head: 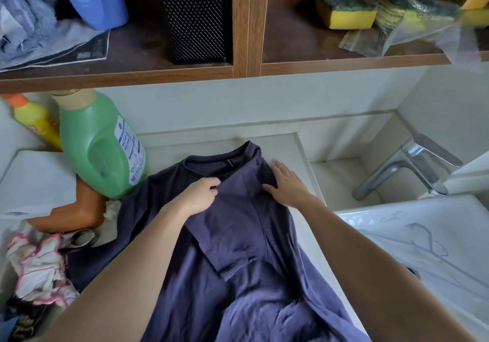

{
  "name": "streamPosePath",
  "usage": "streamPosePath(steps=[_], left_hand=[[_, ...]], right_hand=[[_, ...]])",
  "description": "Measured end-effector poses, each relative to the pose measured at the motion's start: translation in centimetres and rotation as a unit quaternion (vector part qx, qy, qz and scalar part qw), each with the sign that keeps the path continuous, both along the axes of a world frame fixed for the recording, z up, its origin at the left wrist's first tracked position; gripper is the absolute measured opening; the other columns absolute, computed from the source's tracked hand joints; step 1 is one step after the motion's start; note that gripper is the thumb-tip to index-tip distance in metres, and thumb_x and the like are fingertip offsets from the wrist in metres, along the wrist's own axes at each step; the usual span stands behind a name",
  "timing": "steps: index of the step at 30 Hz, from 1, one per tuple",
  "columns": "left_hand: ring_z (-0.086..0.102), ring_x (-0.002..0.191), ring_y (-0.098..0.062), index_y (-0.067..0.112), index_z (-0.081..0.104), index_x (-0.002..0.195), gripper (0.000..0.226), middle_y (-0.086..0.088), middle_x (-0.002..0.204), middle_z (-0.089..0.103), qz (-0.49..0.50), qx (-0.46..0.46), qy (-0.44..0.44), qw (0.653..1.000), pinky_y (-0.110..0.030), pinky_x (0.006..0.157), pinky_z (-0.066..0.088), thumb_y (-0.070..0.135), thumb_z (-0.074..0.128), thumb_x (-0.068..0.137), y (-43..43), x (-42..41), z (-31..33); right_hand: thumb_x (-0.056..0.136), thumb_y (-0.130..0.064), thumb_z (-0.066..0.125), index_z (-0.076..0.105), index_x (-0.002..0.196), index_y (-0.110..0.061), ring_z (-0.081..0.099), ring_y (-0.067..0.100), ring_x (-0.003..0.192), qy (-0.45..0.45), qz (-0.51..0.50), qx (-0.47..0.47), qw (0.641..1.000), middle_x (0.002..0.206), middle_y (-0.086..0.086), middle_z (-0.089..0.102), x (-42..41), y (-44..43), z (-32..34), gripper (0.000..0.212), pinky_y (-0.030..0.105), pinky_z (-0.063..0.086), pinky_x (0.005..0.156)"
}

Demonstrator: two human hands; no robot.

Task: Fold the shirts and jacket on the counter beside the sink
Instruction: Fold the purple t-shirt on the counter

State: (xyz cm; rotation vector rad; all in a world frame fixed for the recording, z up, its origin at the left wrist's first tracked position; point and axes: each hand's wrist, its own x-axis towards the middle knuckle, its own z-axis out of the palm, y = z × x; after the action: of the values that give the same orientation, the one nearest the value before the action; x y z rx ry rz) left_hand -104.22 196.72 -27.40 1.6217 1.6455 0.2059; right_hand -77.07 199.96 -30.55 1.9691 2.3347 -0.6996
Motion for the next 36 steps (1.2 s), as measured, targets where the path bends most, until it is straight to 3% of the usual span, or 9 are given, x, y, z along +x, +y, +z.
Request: streamPosePath(steps=[2,7,10,13,17,21,26,31,36], left_hand=[[0.060,0.112,-0.025,0.020,0.055,0.130,0.029,-0.006,0.127,0.062,-0.010,-0.019,0.063,0.998,-0.030,0.088,0.043,0.023,0.050,0.102,-0.7,-0.7,-0.7],[0.060,0.107,-0.027,0.030,0.039,0.138,0.050,-0.007,0.123,0.059,-0.016,0.042,0.138,0.989,-0.044,0.090,0.051,0.027,0.062,0.094,-2.5,0.0,-0.8],[0.051,0.116,-0.027,0.028,0.036,0.147,0.064,-0.004,0.133,0.045,-0.028,0.185,0.136,0.973,-0.044,0.094,0.048,0.020,0.067,0.091,-3.4,1.3,-0.4],[0.050,0.110,-0.023,0.029,0.048,0.141,0.052,0.003,0.129,0.046,-0.091,0.284,0.118,0.947,-0.041,0.092,0.046,0.030,0.067,0.092,-4.0,2.3,-0.4],[0.028,0.142,-0.024,0.033,0.032,0.152,0.071,0.006,0.157,0.026,-0.144,0.117,0.165,0.969,-0.045,0.112,0.034,0.059,0.058,0.091,-4.4,2.4,-1.3],[0.035,0.139,-0.031,0.028,0.029,0.152,0.080,-0.005,0.154,0.034,-0.003,0.080,0.134,0.988,-0.046,0.110,0.038,0.064,0.059,0.087,-5.1,1.4,-0.6],[0.053,0.124,-0.021,0.017,0.046,0.143,0.092,-0.001,0.142,0.051,0.116,-0.088,0.049,0.988,-0.029,0.092,0.041,0.062,0.079,0.070,-7.1,-1.4,1.1],[0.063,0.095,-0.015,0.020,0.074,0.095,0.025,0.000,0.102,0.070,0.157,-0.137,-0.007,0.978,-0.029,0.078,0.051,0.037,0.081,0.078,-9.7,-2.0,2.2],[0.067,0.093,-0.026,0.012,0.046,0.133,0.070,-0.005,0.114,0.056,0.306,-0.159,-0.118,0.931,-0.038,0.080,0.058,0.039,0.083,0.079,-12.1,-0.3,3.8]], right_hand=[[0.101,-0.055,0.037,0.001,0.159,-0.016,-0.007,0.015,0.153,-0.022,0.005,-0.004,1.000,0.167,0.000,-0.006,-0.4,-0.3,-0.2,0.079,0.036,-0.002,0.124],[0.101,-0.048,0.042,0.012,0.159,-0.016,0.013,0.022,0.152,0.046,-0.017,-0.004,0.999,0.167,0.002,0.009,-0.6,-0.3,1.0,0.072,0.038,0.014,0.123],[0.100,-0.025,0.050,0.036,0.152,-0.017,0.037,0.027,0.142,0.113,0.002,0.118,0.987,0.161,0.001,0.029,-1.0,-1.4,1.6,0.054,0.037,0.029,0.117],[0.100,-0.021,0.049,0.046,0.146,-0.016,0.032,0.024,0.146,0.093,0.078,0.142,0.982,0.159,0.004,0.034,-1.4,-2.5,0.5,0.046,0.039,0.025,0.119],[0.103,-0.042,0.039,0.022,0.156,-0.032,0.001,0.012,0.153,0.005,0.080,0.037,0.996,0.167,-0.006,0.005,-0.6,-3.0,-1.2,0.056,0.039,0.004,0.124],[0.101,-0.045,0.044,0.017,0.157,-0.032,-0.001,0.015,0.153,-0.034,0.085,-0.008,0.996,0.167,-0.003,0.001,-1.1,-2.0,0.2,0.064,0.041,0.006,0.124],[0.097,-0.032,0.055,0.029,0.154,-0.020,0.024,0.021,0.149,0.045,0.063,0.030,0.997,0.163,0.002,0.023,-1.0,-4.2,2.3,0.063,0.037,0.025,0.119],[0.097,-0.024,0.058,0.047,0.143,-0.019,0.052,0.024,0.126,0.143,0.039,0.074,0.986,0.145,0.002,0.046,2.2,-8.6,4.3,0.048,0.034,0.042,0.104],[0.092,-0.042,0.065,0.052,0.138,-0.025,0.056,0.022,0.118,0.157,0.019,0.030,0.987,0.128,0.005,0.057,5.6,-13.3,4.2,0.051,0.028,0.041,0.101]])
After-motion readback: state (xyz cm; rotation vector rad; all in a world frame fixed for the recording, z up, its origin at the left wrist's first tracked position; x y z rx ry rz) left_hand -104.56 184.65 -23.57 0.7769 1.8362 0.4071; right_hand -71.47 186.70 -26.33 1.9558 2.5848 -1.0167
